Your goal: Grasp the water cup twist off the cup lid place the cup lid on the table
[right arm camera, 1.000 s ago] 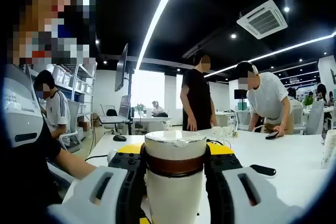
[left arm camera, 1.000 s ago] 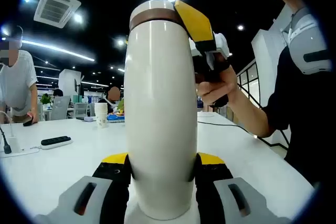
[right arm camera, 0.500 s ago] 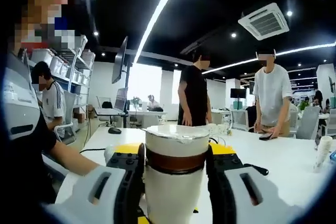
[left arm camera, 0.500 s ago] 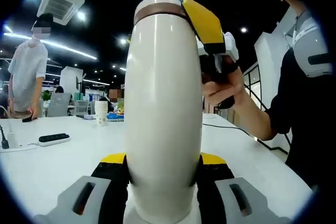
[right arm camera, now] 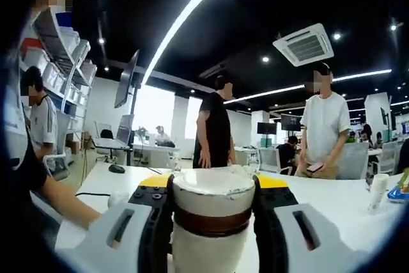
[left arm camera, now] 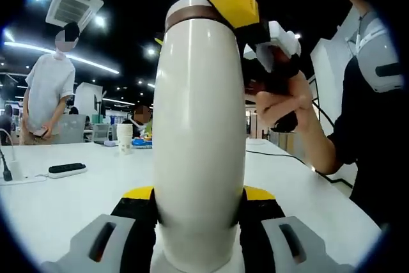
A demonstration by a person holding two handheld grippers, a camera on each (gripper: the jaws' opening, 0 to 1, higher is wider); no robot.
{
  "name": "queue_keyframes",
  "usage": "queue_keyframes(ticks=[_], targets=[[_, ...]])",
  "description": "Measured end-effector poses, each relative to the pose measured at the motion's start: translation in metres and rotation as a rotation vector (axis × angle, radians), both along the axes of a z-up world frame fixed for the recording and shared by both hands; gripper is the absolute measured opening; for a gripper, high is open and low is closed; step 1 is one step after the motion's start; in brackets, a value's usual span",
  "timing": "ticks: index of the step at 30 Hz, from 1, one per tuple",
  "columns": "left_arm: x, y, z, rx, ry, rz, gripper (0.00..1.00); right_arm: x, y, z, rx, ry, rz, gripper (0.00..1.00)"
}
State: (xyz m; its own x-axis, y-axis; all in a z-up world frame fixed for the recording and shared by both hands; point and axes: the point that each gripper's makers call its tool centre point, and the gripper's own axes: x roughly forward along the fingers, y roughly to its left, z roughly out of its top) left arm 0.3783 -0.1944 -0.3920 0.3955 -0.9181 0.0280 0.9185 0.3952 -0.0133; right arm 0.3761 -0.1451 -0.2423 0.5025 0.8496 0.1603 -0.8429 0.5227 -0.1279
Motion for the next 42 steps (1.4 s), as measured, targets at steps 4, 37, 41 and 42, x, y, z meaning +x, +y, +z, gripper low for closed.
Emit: queue_keyframes(ticks=[4, 37, 41, 42], targets=[[0.000, 0.001, 0.000, -0.002, 0.005, -0.001, 0.51, -0.006, 0.004, -0.002, -0.040, -0.019, 0.193, 0.50], [-0.004, 0.000, -0.003, 0.015, -0.006, 0.002, 0.51, -0.013, -0.036, 0.031, 0.138, -0.052, -0.220, 0.62], [-0.003, 0.000, -0.004, 0.018, -0.010, 0.002, 0.51, -0.011, -0.030, 0.025, 0.103, -0.060, -0.240, 0.58], [-0.003, 0.000, -0.004, 0.018, -0.010, 0.002, 0.51, -0.011, -0.028, 0.024, 0.099, -0.064, -0.240, 0.57]])
